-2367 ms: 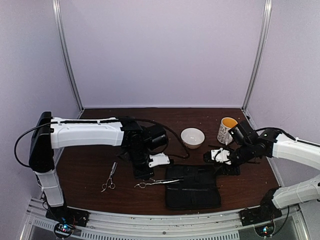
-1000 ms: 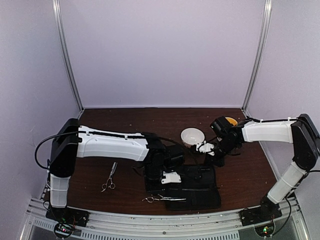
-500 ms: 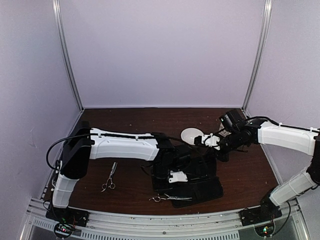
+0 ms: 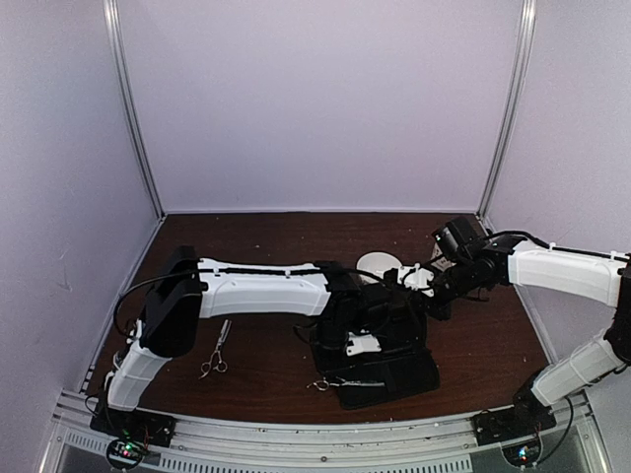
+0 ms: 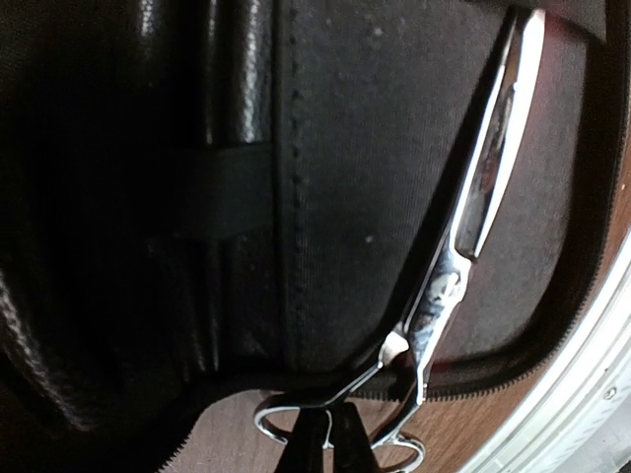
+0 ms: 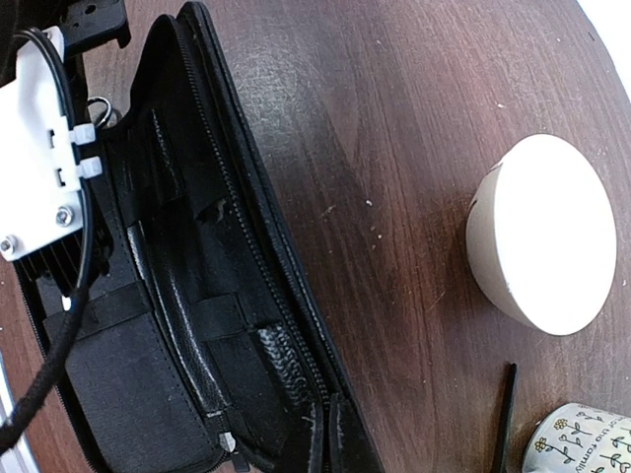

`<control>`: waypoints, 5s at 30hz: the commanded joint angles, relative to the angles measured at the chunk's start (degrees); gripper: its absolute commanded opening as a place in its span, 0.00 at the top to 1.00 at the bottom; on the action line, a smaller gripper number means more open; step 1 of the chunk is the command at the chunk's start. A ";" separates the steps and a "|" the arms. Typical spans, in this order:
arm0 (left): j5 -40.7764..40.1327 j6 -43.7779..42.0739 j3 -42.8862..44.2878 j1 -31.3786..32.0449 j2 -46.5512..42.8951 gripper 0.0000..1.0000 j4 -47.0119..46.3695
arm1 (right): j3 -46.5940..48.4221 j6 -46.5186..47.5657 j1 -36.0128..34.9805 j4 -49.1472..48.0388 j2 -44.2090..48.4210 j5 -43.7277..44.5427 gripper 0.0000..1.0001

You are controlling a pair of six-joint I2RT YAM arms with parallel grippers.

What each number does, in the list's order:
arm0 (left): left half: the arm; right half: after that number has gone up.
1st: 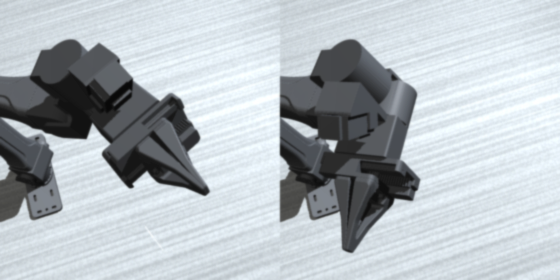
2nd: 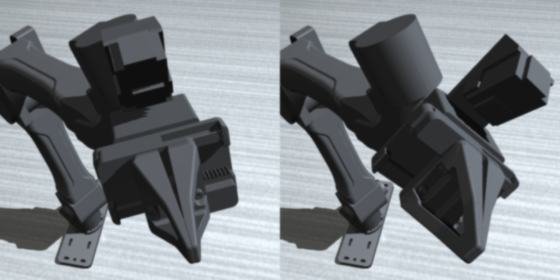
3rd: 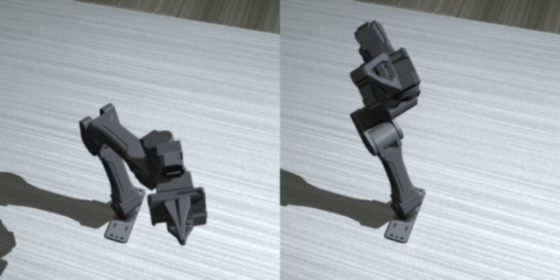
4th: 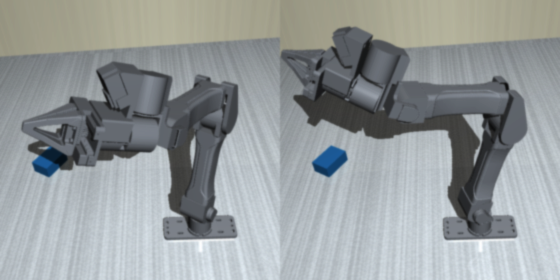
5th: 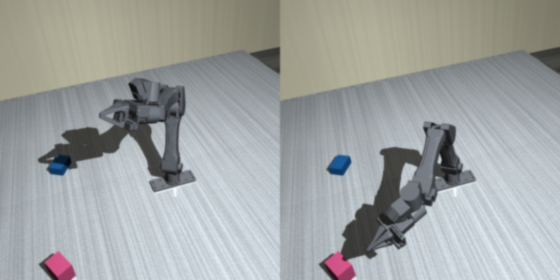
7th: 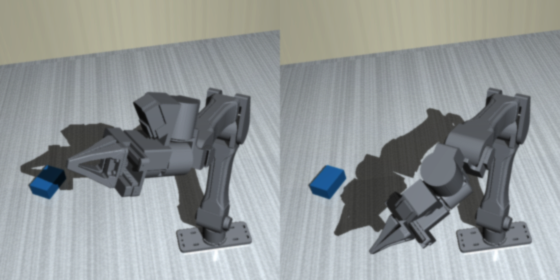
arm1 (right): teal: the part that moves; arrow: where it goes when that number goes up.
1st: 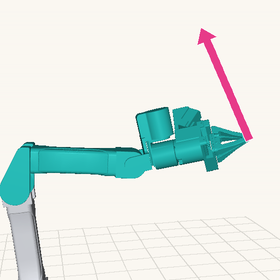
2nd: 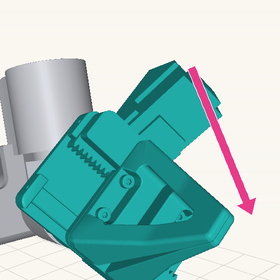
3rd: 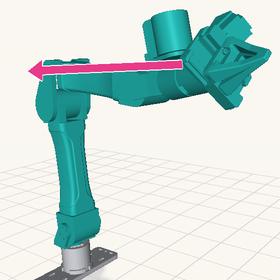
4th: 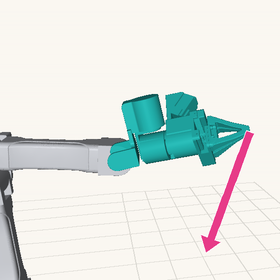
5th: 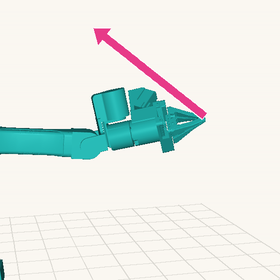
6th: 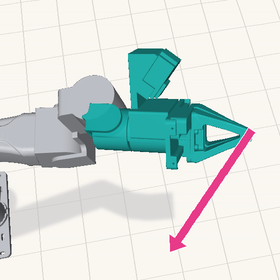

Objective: Sort the hair-cutting tools

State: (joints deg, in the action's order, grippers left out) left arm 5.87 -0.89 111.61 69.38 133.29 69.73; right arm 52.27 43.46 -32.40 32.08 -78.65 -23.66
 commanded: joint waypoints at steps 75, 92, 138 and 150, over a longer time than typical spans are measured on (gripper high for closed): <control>15.10 27.72 -2.63 2.86 2.66 1.00 -23.76 | -0.59 -1.90 -0.29 1.02 1.31 -3.23 1.00; 9.18 22.29 -2.67 2.86 -2.97 0.70 -21.92 | 0.10 -1.98 -0.37 1.79 1.55 -3.57 0.95; -3.66 40.47 -75.26 -25.09 -52.98 0.13 -43.91 | -5.23 -11.70 1.03 4.22 19.71 -9.81 0.56; 4.03 43.21 -73.72 -20.36 -49.70 0.21 -51.89 | 1.28 -8.07 0.12 11.97 16.29 -8.03 0.57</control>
State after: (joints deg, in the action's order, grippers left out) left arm 4.16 40.32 36.36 46.68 79.94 22.00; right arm 50.28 32.95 -31.57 39.92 -60.34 -33.47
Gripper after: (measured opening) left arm 0.798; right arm 0.435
